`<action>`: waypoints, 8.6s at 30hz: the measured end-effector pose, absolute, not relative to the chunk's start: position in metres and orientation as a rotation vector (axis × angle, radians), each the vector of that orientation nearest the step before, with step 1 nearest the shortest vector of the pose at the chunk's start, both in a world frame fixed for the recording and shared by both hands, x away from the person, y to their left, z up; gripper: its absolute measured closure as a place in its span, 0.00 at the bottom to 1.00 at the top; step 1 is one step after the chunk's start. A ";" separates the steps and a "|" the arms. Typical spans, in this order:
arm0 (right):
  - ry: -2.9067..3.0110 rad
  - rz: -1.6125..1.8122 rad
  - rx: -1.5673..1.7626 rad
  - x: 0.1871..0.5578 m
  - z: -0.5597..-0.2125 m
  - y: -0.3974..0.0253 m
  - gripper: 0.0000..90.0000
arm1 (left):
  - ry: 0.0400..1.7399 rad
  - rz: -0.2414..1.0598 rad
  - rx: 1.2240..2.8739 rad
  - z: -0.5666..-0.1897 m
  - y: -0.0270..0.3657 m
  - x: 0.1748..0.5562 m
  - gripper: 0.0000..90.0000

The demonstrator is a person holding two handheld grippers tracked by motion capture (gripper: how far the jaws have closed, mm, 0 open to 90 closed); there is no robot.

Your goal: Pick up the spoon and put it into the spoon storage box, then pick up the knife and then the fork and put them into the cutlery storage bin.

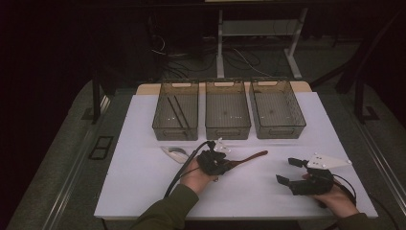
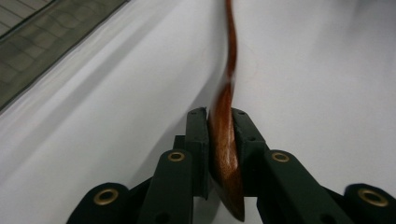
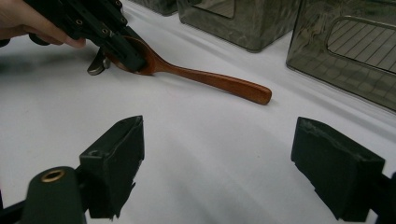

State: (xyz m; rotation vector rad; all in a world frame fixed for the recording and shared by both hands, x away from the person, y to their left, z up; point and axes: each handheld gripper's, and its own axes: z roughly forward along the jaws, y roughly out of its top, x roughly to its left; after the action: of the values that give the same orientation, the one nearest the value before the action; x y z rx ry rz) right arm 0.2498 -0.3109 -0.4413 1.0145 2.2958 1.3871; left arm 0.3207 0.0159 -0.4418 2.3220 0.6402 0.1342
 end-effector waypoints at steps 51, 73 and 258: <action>2.303 1.363 1.028 0.252 -0.446 -0.296 0.01 | 0.527 0.130 2.187 -0.373 0.070 0.341 0.88; 2.303 1.345 1.026 0.253 -0.446 -0.300 0.01 | 0.645 0.347 2.098 -0.333 0.068 0.394 0.88; 2.292 1.341 1.042 0.252 -0.445 -0.307 0.01 | 0.272 0.072 2.473 -0.437 0.124 0.375 0.75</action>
State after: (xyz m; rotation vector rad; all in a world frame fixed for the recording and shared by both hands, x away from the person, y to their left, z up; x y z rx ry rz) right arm 0.2524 -0.3069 -0.4446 1.0421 2.2918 1.3411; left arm 0.3748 0.1242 -0.4369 2.4731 0.2719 0.0717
